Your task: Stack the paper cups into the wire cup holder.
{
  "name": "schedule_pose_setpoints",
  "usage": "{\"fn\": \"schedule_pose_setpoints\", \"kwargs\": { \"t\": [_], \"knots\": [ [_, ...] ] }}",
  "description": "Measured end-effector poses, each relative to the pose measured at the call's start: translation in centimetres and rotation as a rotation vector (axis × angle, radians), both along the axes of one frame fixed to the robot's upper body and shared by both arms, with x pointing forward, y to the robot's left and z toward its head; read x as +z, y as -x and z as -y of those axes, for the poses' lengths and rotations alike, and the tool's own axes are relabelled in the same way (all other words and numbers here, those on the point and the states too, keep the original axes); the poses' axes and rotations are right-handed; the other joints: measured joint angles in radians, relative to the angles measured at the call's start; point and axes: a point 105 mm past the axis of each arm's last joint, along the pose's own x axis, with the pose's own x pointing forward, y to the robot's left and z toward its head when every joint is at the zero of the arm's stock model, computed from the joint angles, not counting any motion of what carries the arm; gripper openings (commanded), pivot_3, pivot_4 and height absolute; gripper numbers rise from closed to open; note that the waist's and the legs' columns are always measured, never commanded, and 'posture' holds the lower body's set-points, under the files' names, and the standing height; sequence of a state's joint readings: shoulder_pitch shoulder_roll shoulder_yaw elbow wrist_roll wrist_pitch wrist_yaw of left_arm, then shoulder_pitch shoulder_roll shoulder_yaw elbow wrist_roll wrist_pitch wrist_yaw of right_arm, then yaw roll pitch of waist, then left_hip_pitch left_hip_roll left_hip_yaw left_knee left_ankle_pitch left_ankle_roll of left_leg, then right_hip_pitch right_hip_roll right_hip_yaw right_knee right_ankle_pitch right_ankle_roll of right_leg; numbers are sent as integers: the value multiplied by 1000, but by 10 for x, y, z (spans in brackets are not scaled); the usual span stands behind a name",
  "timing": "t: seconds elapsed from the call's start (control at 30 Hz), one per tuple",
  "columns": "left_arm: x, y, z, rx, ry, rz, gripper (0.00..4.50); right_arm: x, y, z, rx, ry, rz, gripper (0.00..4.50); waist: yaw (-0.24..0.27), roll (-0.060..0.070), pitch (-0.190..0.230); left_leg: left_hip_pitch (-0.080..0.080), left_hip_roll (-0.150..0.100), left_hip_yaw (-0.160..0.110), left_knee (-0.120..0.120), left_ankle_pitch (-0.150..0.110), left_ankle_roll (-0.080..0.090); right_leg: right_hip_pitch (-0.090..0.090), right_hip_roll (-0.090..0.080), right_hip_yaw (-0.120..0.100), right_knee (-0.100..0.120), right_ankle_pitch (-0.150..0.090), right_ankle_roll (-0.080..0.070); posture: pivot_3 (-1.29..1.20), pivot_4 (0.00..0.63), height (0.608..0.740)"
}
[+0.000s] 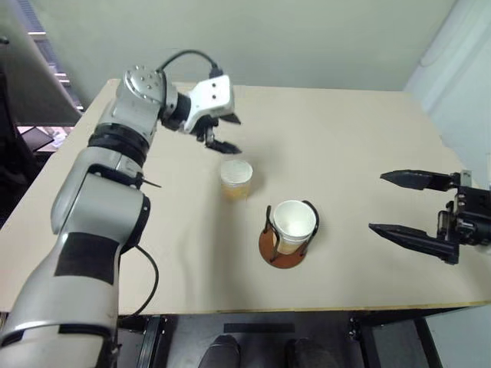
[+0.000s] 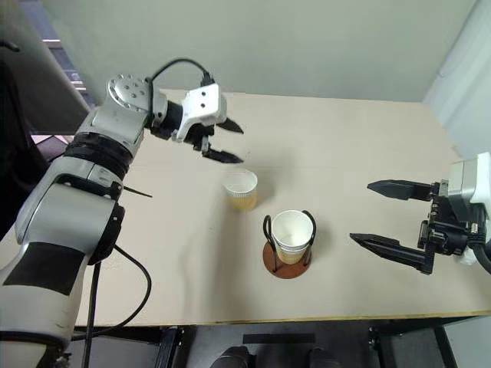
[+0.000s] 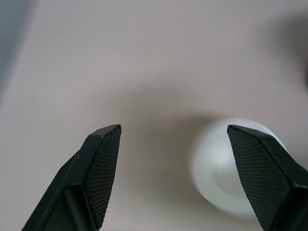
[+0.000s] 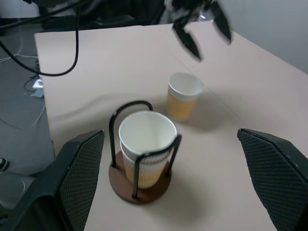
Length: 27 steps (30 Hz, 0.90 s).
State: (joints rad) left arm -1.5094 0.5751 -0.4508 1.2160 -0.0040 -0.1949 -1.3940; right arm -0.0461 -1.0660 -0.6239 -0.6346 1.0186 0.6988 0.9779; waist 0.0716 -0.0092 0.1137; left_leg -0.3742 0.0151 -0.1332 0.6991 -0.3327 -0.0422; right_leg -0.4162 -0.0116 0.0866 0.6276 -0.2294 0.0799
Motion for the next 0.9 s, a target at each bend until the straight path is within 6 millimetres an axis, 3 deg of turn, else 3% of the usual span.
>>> {"fn": "schedule_pose_setpoints", "kwargs": {
  "t": [0.47,0.6,0.7,0.9],
  "knots": [
    [-60,-13,-3,120,-143,-69,3755,0,5,-2,-44,15,3,4500,5,0,0,-2,-7,5,1,3,6,0,-11,0,-1,1,8,0,150,740],
    [-65,-16,1,130,-168,-58,3755,1,11,-2,-62,26,12,4500,5,0,0,-3,-9,6,1,3,6,-1,-10,0,-1,1,8,0,150,740],
    [-66,-15,3,124,-175,-60,3158,-1,14,-1,-79,35,7,4500,5,0,0,-3,-10,6,1,3,6,-1,-10,0,-1,0,8,0,150,740],
    [-65,-13,6,102,-153,-75,963,-1,14,0,-94,33,11,4500,5,0,0,-3,-11,5,1,3,6,-1,-10,0,-1,0,8,0,150,740]
  ]
}}
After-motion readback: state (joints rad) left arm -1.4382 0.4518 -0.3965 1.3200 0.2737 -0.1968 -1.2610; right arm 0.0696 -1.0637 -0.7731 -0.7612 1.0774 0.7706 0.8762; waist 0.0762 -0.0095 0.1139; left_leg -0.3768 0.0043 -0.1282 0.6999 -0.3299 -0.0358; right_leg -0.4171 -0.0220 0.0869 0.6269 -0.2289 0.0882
